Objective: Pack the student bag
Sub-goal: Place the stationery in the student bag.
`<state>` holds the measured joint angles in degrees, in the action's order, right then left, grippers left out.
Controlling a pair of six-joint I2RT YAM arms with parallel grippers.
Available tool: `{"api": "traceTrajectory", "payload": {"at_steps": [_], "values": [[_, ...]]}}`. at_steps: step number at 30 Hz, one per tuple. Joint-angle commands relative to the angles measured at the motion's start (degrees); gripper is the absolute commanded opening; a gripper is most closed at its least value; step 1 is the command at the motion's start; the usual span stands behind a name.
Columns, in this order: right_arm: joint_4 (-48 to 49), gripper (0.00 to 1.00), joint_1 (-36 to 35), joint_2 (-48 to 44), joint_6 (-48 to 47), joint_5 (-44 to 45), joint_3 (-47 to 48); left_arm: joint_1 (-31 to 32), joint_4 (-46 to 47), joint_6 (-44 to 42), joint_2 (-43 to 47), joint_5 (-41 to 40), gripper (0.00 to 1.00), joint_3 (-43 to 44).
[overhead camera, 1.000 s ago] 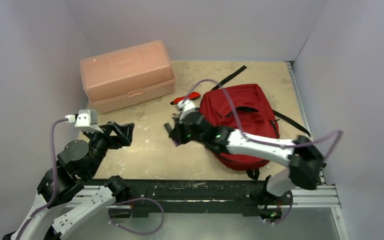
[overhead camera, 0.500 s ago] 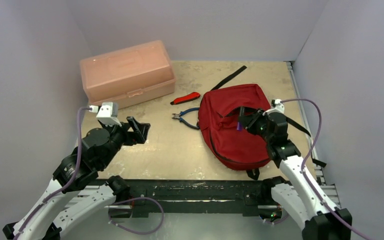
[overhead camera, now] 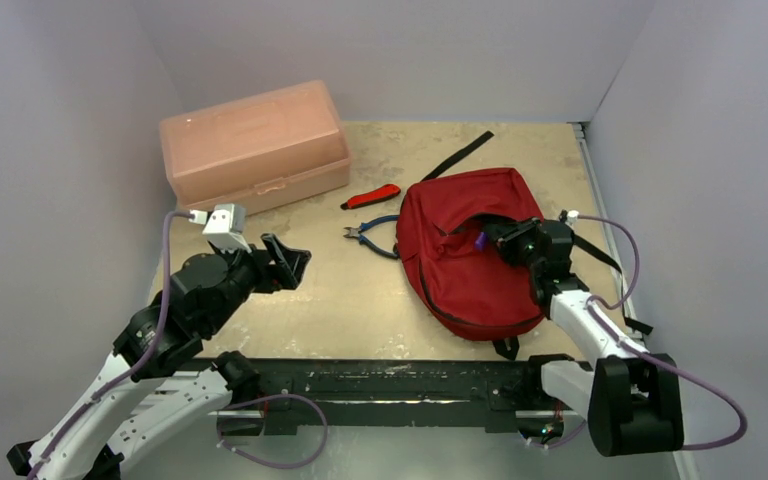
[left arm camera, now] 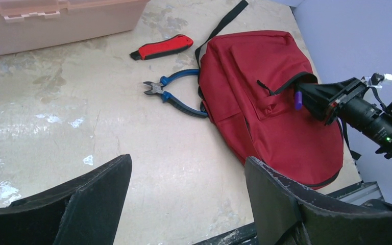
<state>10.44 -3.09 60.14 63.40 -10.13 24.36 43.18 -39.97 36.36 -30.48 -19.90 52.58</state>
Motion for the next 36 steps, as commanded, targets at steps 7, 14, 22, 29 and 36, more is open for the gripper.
{"api": "traceTrajectory", "payload": {"at_steps": [7,14,22,29,36], "values": [[16.7,0.0,-13.7,12.5,12.7,37.2,6.2,-0.1,2.3,1.7,0.2,2.3,0.81,-1.5],[13.2,0.0,-19.6,20.8,17.5,48.2,11.7,-0.2,1.5,3.1,3.0,3.1,0.81,-3.6],[3.6,0.61,-20.8,20.6,7.8,41.9,13.6,-0.2,2.2,3.6,1.4,6.3,0.81,-4.9],[-10.0,0.87,-20.3,8.3,-5.8,32.2,10.4,-0.1,6.9,5.8,-3.1,9.8,0.81,-7.7],[-25.0,0.89,-20.2,-6.2,-20.4,25.1,9.5,-0.2,13.6,8.4,-12.4,16.8,0.79,-7.5]]}}
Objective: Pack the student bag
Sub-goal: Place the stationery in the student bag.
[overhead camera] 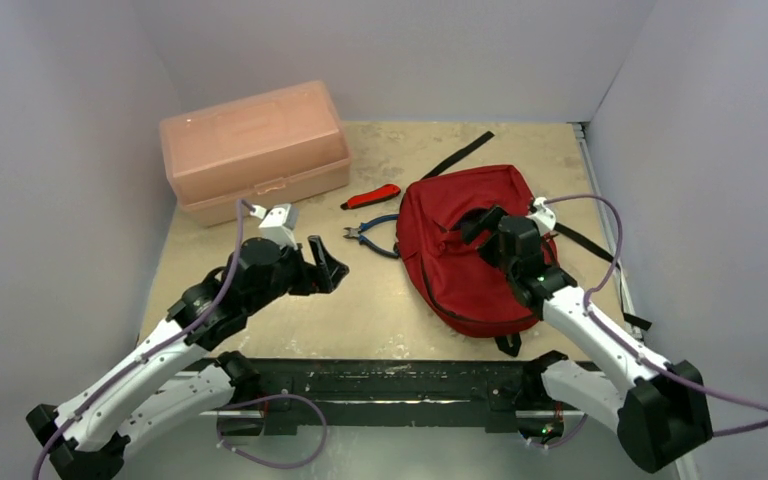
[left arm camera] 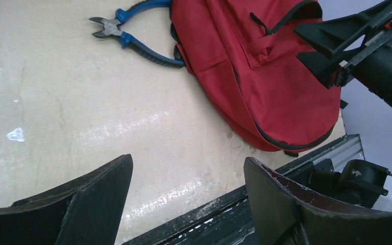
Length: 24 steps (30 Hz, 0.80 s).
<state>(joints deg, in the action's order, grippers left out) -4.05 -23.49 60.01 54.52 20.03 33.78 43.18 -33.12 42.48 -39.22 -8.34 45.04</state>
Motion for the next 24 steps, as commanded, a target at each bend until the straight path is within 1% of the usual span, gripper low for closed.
{"api": "traceTrajectory", "payload": {"at_steps": [1,2,4,7,9,11,12,15,16,17,18,20,22,24], "values": [[-10.7,0.89,0.2,-8.3,-15.2,-7.8,-0.3,-0.2,7.6,3.0,-5.0,6.3,0.78,0.3],[-8.9,0.87,0.2,-9.9,-20.3,-11.5,-0.6,-0.2,8.6,3.7,-6.3,7.7,0.78,0.3],[-9.2,0.79,0.2,-10.5,-30.4,-16.6,2.3,-0.2,10.9,4.9,-8.7,10.8,0.76,0.2],[-12.5,0.72,-0.1,-7.1,-36.6,-19.7,9.1,-0.3,13.1,6.9,-11.9,14.1,0.75,0.1],[-13.5,0.67,-0.7,-3.6,-40.0,-19.9,14.7,-0.2,13.6,7.7,-12.9,15.7,0.74,0.3],[-15.6,0.65,-1.5,1.9,-42.2,-21.1,19.2,-0.2,13.6,8.1,-13.0,16.2,0.74,0.2],[-18.0,0.63,-2.2,5.7,-43.4,-21.0,22.5,-0.2,13.4,8.3,-12.7,16.1,0.74,0.1],[-22.9,0.62,-5.8,14.2,-43.4,-15.9,32.0,-0.2,12.4,8.7,-11.2,15.3,0.74,-0.4],[-24.2,0.56,-6.8,16.5,-46.5,-14.1,34.3,-0.2,11.7,8.5,-10.6,15.0,0.75,-0.5],[-25.6,0.51,-7.6,18.7,-47.4,-12.2,36.2,-0.3,11.1,8.5,-10.0,14.6,0.75,-0.5],[-27.1,0.48,-8.2,20.7,-48.0,-10.4,38.0,-0.2,10.5,8.1,-9.4,14.3,0.75,-0.6],[-29.3,0.46,-9.9,23.9,-49.2,-6.3,40.3,-0.2,9.4,7.7,-8.5,13.8,0.76,-0.7],[-30.4,0.47,-11.3,26.6,-50.1,-2.9,41.4,-0.3,8.7,7.4,-8.0,13.3,0.76,-0.8],[-30.2,0.47,-12.4,27.8,-50.5,-1.0,41.5,-0.3,8.4,7.2,-7.8,13.2,0.76,-0.9]]}}
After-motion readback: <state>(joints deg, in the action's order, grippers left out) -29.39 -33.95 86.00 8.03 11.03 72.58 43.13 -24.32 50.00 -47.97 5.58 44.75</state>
